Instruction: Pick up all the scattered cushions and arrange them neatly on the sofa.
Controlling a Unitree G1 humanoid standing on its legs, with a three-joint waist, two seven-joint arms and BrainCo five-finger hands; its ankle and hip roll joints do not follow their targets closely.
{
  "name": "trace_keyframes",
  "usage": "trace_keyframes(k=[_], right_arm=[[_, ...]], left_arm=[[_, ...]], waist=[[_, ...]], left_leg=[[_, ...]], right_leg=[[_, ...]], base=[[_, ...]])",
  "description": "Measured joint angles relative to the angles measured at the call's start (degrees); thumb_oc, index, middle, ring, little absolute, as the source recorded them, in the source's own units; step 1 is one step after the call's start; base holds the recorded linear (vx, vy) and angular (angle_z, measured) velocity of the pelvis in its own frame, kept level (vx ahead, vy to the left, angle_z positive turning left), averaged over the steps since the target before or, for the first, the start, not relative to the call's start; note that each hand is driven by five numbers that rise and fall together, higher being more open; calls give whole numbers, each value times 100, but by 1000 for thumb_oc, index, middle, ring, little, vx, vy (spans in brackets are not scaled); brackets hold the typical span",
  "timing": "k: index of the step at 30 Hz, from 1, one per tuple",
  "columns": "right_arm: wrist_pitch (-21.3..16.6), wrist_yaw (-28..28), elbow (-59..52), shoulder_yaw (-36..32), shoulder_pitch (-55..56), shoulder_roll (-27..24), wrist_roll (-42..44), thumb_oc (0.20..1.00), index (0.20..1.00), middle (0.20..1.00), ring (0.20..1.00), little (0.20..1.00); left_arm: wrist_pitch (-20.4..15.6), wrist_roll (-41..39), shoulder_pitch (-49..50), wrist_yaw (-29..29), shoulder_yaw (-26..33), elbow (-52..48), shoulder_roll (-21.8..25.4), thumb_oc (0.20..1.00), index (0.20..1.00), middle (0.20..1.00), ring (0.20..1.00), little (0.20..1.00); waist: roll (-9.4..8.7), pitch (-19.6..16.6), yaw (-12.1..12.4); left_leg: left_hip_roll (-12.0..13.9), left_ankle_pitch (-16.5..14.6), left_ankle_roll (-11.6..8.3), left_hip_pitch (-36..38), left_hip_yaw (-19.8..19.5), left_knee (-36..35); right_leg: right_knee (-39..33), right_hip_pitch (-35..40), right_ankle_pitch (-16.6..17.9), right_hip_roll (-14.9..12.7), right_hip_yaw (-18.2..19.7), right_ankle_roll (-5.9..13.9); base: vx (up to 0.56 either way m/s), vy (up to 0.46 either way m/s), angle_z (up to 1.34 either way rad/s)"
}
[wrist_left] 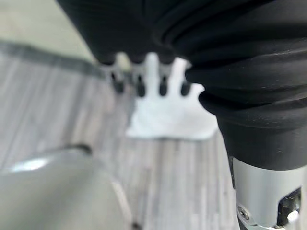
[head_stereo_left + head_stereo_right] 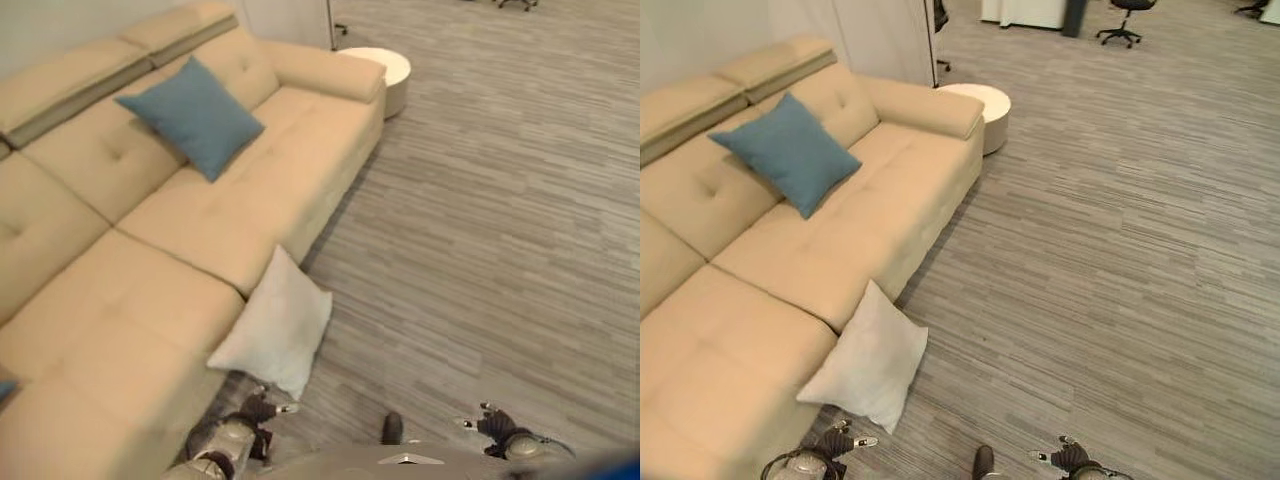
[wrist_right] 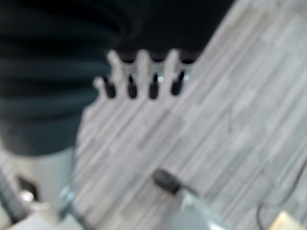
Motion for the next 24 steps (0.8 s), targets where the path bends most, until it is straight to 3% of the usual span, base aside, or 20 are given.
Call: trace_keyframes(k=[1,2,4,5,6,7,8,9,10,11,12,13,14,15,16,17,18,20,22,24], right_arm=[[23,-7,33,10,186,-25,70,1000,1000,1000,1000,1000],[28,-9,132,0,267,14,109,1000,1000,1000,1000,1000],[24,0,225,-7,202,68,109,1000,1000,1000,1000,1000],[24,-5,185,-24,107,64,101,1000,1000,1000,1000,1000],[25,-1,243,-1,22,73,93,1000,1000,1000,1000,1000],[19,-2,168,-18,-19,28,94,1000,1000,1000,1000,1000],[26,-2,119,-18,52,-4,92,1000,1000,1000,1000,1000],[45,-2,122,-13,88,-30,91,1000,1000,1000,1000,1000],[60,20,58,-7,39,-25,89,1000,1000,1000,1000,1000],[71,16,31,69,17,8,91,1000,1000,1000,1000,1000],[60,22,-81,92,-34,22,99,1000,1000,1000,1000,1000],[16,50,-210,115,-132,39,99,1000,1000,1000,1000,1000],[16,78,-235,131,-174,113,98,1000,1000,1000,1000,1000],[20,81,-211,130,-165,167,99,1000,1000,1000,1000,1000],[24,86,-116,84,-127,299,98,1000,1000,1000,1000,1000],[27,91,-22,100,-54,342,97,1000,1000,1000,1000,1000],[31,95,-9,90,-50,285,92,1000,1000,1000,1000,1000],[-26,75,-125,65,-49,106,96,1000,1000,1000,1000,1000],[-75,68,-259,81,-152,10,108,1000,1000,1000,1000,1000],[-73,61,-320,121,-150,18,112,1000,1000,1000,1000,1000]], left_arm=[[6,3,-66,-2,-60,-111,-18,1000,1000,1000,1000,1000],[39,12,-46,-4,-58,-155,-48,1000,1000,1000,1000,1000],[66,12,-29,0,-45,-127,-62,1000,1000,1000,1000,1000],[86,15,-21,-1,-40,-83,-44,1000,1000,1000,1000,1000],[86,22,87,-13,-38,-77,5,1000,1000,1000,1000,1000],[96,93,160,-52,-26,66,-15,1000,1000,1000,1000,1000],[107,130,206,-103,-30,76,-21,1000,1000,1000,1000,1000],[111,131,220,-114,-39,74,-35,1000,1000,1000,1000,1000],[122,131,179,-122,-50,46,-35,1000,1000,1000,1000,1000],[113,130,132,-116,-86,25,39,1000,1000,1000,1000,1000],[124,125,155,-115,-179,18,100,1000,1000,1000,1000,1000],[120,125,206,-114,-193,42,143,1000,1000,1000,1000,1000],[121,125,193,-114,-150,67,140,1000,1000,1000,1000,1000],[120,126,176,-119,-112,79,91,1000,1000,1000,1000,1000],[107,124,276,-114,-38,133,99,1000,1000,1000,1000,1000],[41,124,208,-121,-45,145,74,1000,1000,1000,1000,1000],[-3,123,177,-114,-25,129,22,1000,1000,1000,1000,1000],[-6,117,303,-114,12,129,-34,1000,1000,1000,1000,1000],[5,108,280,-114,8,102,-40,1000,1000,1000,1000,1000],[22,107,170,-110,-9,-6,85,1000,1000,1000,1000,1000]], waist=[[-19,12,-159],[-26,3,-312],[81,-9,-293],[112,-20,-269],[148,-45,-235],[248,-108,-225],[341,-145,-236],[575,-191,-202],[635,-68,-215],[529,-34,-254],[462,-18,-238],[436,-31,-152],[376,-48,-150],[304,-32,-203],[286,-17,-280],[247,-10,-281],[311,16,-210],[254,-37,29],[190,13,61],[77,116,-279]], left_leg=[[28,10,64,-109,609,-455],[-127,12,178,-213,1570,-1100],[-328,49,248,-186,1962,-1665],[-330,64,274,-82,1871,-1786],[-447,37,345,91,1396,-1854],[-587,-113,650,344,1313,-1845],[-729,-141,946,606,1297,-2035],[-732,-180,1240,847,1297,-2384],[-865,-288,1374,959,1033,-2267],[-1068,-401,1490,1163,728,-2235],[-1110,-519,1426,1279,533,-2281],[-1072,-506,1243,1330,442,-2412],[-1058,-583,1138,1349,180,-2433],[-1016,-685,1098,1532,-102,-2428],[-928,-797,950,1801,-403,-2401],[-788,-932,767,1949,-618,-2199],[-672,-884,584,1925,-666,-1902],[-426,-707,102,1662,-519,-1326],[-243,-710,77,1267,-231,-1378],[-45,-696,78,652,480,-1131]], right_leg=[[-33,75,-168,17,-510,72],[-28,103,-363,52,-846,326],[33,20,-549,225,-844,527],[142,-1,-577,294,-830,425],[336,-7,-665,317,-734,281],[644,-14,-860,249,-718,291],[1072,-60,-1060,153,-789,450],[1907,-331,-1353,41,-800,557],[4143,-1167,-1291,-454,-279,661],[5162,-1778,-1299,-613,363,775],[4896,-2091,-1307,-451,979,746],[3448,-2292,-1203,-182,1492,682],[1682,-2246,-835,-118,1689,712],[391,-2040,-285,-73,1873,774],[326,-1755,-94,34,2020,808],[397,-1395,322,73,2049,751],[233,-1024,693,68,1777,438],[-10,-508,575,97,1216,-71],[-8,-436,442,109,803,-195],[-6,-226,225,74,159,-138]], base=[[140,-30,178],[127,-11,174],[199,83,69],[303,179,-11],[234,180,-44],[209,174,-34],[208,147,-2],[236,101,65],[313,38,98],[315,-82,135],[380,-168,105],[325,-162,97],[378,-209,114],[276,-193,160],[286,-271,217],[164,-290,236],[127,-309,234],[-1,-294,167],[-62,-154,105],[-57,-21,143]])
